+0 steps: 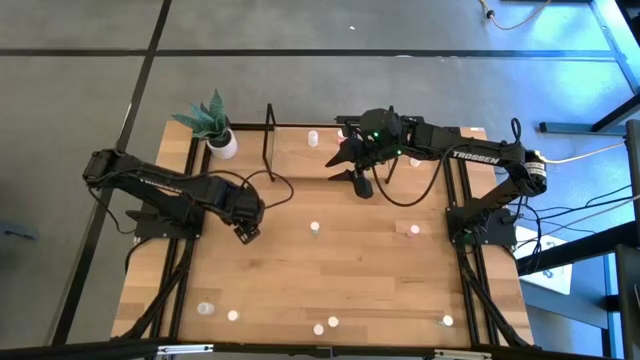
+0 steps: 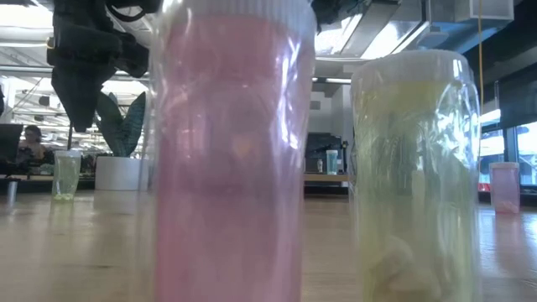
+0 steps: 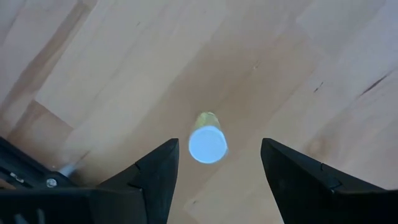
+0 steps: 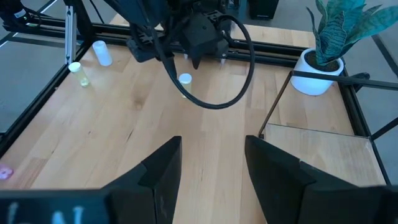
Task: Pick and place medicine bottles onto shelf by color
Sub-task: Put the top yellow pill bottle on the shelf
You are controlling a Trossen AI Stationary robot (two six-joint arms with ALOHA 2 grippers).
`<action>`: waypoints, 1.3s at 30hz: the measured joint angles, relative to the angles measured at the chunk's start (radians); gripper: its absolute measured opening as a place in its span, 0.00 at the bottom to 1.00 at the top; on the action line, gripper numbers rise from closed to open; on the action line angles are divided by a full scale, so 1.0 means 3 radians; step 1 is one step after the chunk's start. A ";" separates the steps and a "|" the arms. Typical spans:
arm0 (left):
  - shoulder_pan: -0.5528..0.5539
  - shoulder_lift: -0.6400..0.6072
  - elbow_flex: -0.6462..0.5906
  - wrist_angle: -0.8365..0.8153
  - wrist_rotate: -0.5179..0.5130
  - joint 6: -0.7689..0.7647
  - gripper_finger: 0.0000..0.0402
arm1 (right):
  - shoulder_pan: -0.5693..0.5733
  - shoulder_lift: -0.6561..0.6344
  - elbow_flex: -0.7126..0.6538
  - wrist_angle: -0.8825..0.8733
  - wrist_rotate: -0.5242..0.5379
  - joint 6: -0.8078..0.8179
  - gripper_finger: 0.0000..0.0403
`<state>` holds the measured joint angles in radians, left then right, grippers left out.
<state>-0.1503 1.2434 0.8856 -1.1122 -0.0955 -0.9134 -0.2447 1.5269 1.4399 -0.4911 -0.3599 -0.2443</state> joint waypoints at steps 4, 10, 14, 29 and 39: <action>-0.0010 0.0000 0.0000 -0.0005 -0.0016 -0.0161 0.55 | 0.0000 0.0000 0.0000 0.0000 0.0000 0.0000 0.44; -0.0010 0.0000 0.0000 -0.0019 -0.0026 -0.0224 0.55 | 0.0000 0.0000 0.0000 0.0001 0.0000 0.0000 0.44; -0.0010 0.0000 0.0000 -0.0019 -0.0026 -0.0212 0.55 | 0.0000 0.0000 0.0000 0.0001 0.0000 0.0000 0.44; -0.0001 0.0350 -0.0001 -0.0079 0.0073 -0.0241 0.55 | 0.0000 0.0000 0.0000 0.0007 0.0001 0.0000 0.44; -0.0001 0.0402 -0.0001 -0.0010 0.0104 -0.0269 0.55 | 0.0000 0.0000 0.0000 0.0006 0.0000 -0.0001 0.44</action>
<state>-0.1505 1.3640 0.8852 -1.1151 -0.0644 -0.9942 -0.2447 1.5269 1.4399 -0.4892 -0.3599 -0.2446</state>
